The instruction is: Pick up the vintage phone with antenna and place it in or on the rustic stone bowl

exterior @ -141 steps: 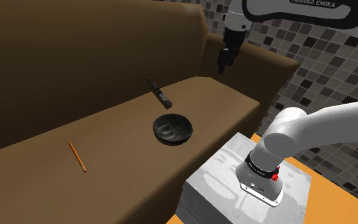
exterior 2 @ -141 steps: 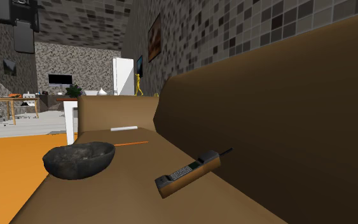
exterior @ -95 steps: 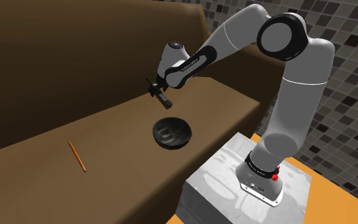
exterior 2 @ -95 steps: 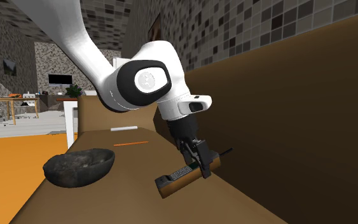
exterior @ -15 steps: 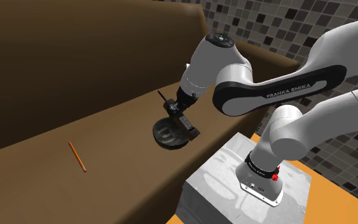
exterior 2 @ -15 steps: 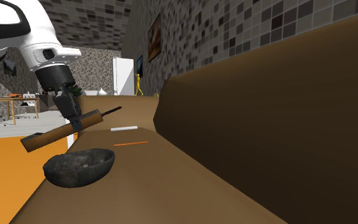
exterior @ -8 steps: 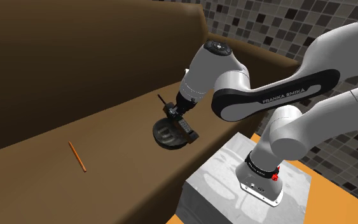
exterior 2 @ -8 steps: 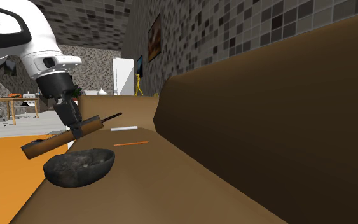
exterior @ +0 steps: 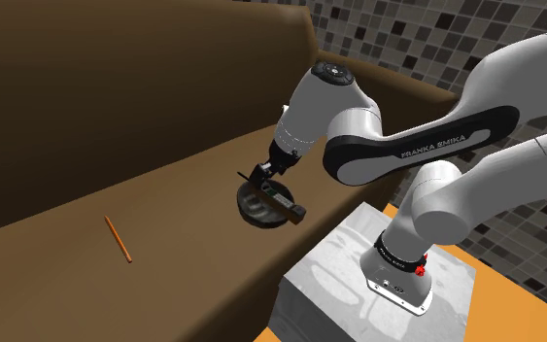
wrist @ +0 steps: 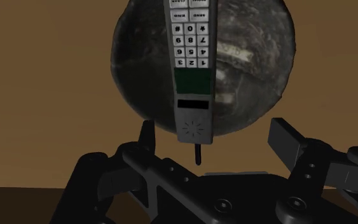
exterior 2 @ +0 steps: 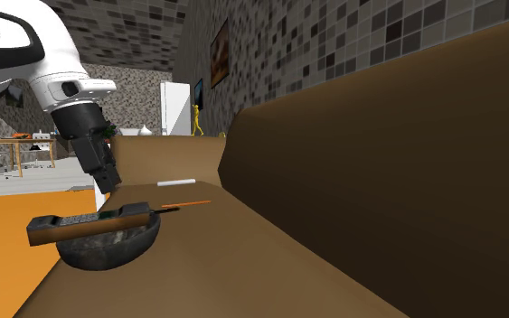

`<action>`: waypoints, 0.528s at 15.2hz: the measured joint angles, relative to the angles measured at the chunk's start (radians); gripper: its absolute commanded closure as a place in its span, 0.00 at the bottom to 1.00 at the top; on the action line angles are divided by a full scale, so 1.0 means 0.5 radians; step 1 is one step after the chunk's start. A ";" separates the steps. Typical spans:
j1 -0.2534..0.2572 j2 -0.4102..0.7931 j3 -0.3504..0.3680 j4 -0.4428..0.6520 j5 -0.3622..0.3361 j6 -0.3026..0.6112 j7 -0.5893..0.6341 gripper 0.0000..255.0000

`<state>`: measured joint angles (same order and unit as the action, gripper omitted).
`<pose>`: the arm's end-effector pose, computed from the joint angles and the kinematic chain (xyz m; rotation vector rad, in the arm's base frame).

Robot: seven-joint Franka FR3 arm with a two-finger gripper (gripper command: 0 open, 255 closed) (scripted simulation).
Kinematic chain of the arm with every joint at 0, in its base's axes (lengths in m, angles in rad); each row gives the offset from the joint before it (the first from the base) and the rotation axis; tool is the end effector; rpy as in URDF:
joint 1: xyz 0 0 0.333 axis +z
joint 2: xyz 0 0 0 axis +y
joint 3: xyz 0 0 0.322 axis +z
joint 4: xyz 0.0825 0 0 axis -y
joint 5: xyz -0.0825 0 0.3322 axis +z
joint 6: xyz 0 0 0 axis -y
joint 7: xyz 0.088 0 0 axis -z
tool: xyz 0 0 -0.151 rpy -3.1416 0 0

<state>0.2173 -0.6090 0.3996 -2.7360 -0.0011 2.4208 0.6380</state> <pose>0.2813 0.1920 0.4052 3.0538 -0.0878 0.5190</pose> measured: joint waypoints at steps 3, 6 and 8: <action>0.031 -0.087 -0.028 0.021 0.021 -0.105 -0.023 0.00; 0.066 -0.179 -0.043 0.109 0.042 -0.287 -0.029 0.00; 0.072 -0.199 -0.049 0.116 0.045 -0.315 -0.034 0.00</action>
<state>0.2532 -0.7083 0.3753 -2.6780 0.0217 2.2631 0.6211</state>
